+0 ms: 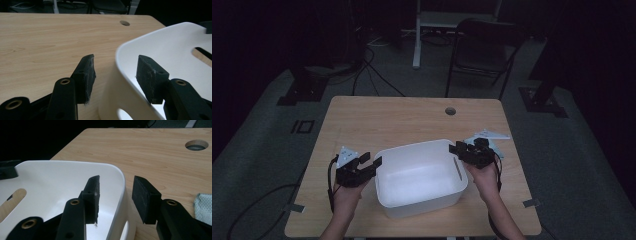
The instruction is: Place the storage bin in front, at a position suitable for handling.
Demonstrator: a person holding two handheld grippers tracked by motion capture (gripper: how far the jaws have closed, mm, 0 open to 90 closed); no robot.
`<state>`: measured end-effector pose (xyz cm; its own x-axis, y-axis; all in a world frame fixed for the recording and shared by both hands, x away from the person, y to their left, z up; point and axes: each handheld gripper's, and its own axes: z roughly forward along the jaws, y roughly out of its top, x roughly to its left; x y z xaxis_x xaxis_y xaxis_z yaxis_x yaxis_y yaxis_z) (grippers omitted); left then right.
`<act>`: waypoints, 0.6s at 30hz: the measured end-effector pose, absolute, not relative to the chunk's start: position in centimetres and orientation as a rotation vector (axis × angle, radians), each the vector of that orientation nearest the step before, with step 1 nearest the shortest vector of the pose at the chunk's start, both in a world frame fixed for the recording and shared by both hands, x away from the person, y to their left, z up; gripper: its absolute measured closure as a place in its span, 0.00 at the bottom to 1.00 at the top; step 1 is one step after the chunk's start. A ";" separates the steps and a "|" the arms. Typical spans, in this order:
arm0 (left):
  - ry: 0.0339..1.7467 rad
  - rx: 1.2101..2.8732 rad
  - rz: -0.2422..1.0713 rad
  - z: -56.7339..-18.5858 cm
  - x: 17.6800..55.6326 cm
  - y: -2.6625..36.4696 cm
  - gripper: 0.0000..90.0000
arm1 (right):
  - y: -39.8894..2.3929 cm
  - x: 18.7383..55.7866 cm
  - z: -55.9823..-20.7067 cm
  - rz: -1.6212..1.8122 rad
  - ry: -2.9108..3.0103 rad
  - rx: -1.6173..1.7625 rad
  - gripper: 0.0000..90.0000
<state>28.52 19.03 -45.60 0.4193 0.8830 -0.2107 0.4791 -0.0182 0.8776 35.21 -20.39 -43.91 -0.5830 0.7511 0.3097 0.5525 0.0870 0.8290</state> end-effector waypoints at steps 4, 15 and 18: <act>1.221 1.660 0.492 -45.9 29.3 19.0 0.48 | -20.5 34.8 -44.0 1.509 2.164 1.318 0.63; 1.140 1.755 0.499 -46.0 30.5 18.3 0.68 | -20.6 33.7 -44.0 1.506 2.168 1.313 0.64; 1.117 1.780 0.510 -45.9 30.7 17.9 0.76 | -20.6 33.4 -44.0 1.508 2.170 1.315 0.65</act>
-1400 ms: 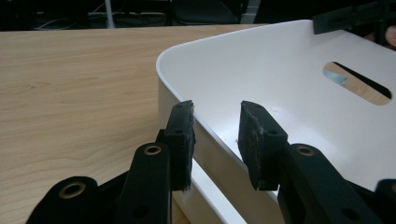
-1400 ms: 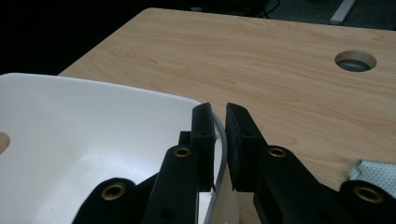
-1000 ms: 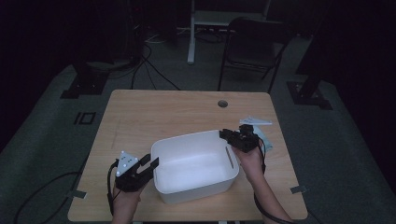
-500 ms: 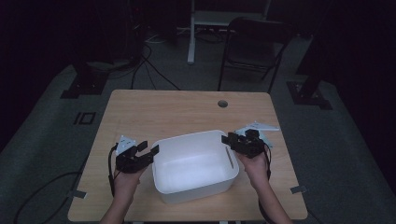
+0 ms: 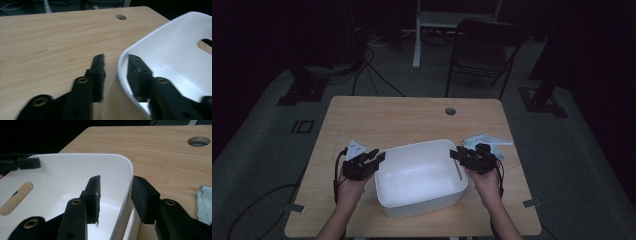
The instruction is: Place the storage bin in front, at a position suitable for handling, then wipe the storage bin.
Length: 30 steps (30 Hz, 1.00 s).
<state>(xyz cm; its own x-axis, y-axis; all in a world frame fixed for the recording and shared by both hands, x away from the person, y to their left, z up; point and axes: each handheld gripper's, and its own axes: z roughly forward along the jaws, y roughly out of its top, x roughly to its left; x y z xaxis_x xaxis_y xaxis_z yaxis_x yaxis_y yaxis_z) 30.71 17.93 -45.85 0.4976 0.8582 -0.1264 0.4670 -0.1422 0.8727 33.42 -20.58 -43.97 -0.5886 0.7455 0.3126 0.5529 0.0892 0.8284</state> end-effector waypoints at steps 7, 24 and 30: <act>1.091 1.772 0.501 -45.9 30.7 17.8 0.86 | -20.8 33.0 -44.0 1.505 2.174 1.313 0.67; 1.089 1.780 0.518 -45.9 29.4 18.3 0.88 | -21.0 32.6 -43.5 1.542 2.175 1.289 0.62; 1.098 1.746 0.501 -46.0 29.2 18.6 0.87 | -23.3 32.2 -42.6 1.535 2.122 1.289 0.61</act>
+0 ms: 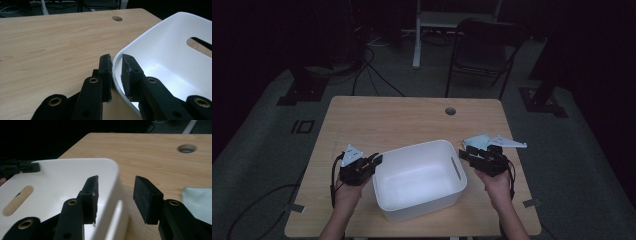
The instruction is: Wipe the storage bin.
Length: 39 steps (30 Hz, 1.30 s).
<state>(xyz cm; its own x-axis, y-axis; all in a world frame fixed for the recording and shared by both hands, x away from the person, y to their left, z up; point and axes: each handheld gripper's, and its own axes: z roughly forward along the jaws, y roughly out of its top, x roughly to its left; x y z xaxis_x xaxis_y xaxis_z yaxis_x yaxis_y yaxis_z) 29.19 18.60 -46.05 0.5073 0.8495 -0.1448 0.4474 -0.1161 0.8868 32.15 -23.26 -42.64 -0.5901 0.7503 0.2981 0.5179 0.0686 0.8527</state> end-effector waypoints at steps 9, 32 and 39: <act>1.097 1.736 0.513 -46.1 29.0 18.6 0.87 | -27.1 35.0 -43.1 1.452 2.043 1.346 0.59; 1.105 1.707 0.520 -46.3 28.8 18.6 0.87 | -30.2 44.2 -51.9 1.136 1.989 1.619 0.44; 1.102 1.706 0.514 -46.3 28.8 18.6 0.87 | -29.4 45.2 -53.4 1.006 1.990 1.607 0.36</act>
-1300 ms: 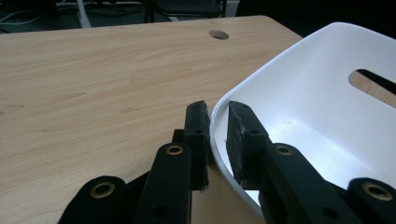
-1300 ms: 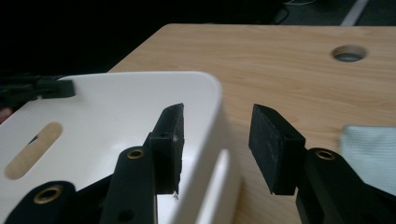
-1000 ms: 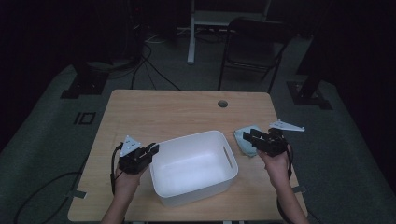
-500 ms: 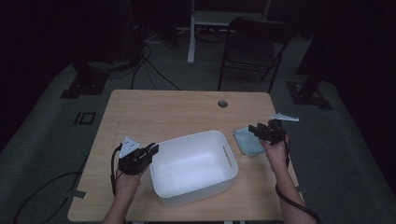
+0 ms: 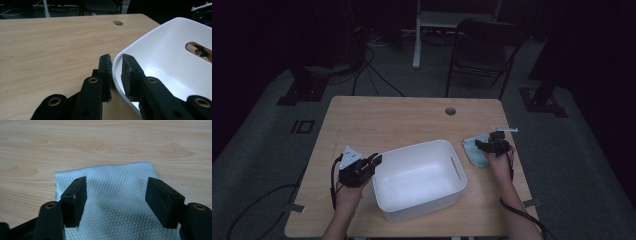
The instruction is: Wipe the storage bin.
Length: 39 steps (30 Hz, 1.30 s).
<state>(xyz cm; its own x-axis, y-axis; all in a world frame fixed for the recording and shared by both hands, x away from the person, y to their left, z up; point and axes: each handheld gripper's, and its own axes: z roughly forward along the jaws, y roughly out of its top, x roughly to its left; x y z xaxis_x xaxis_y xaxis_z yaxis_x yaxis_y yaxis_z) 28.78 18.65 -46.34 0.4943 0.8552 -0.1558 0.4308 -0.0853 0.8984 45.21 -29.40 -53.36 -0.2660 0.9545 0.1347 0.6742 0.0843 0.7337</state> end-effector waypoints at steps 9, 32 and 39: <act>1.100 1.704 0.511 -46.4 28.8 18.7 0.87 | -27.8 45.3 -54.8 0.898 2.002 1.534 0.27; 1.102 1.701 0.513 -46.4 29.0 18.5 0.87 | -28.1 42.8 -52.7 0.977 2.114 1.522 0.91; 1.103 1.703 0.517 -46.3 29.2 18.4 0.87 | -29.0 39.4 -50.1 1.124 2.129 1.470 0.91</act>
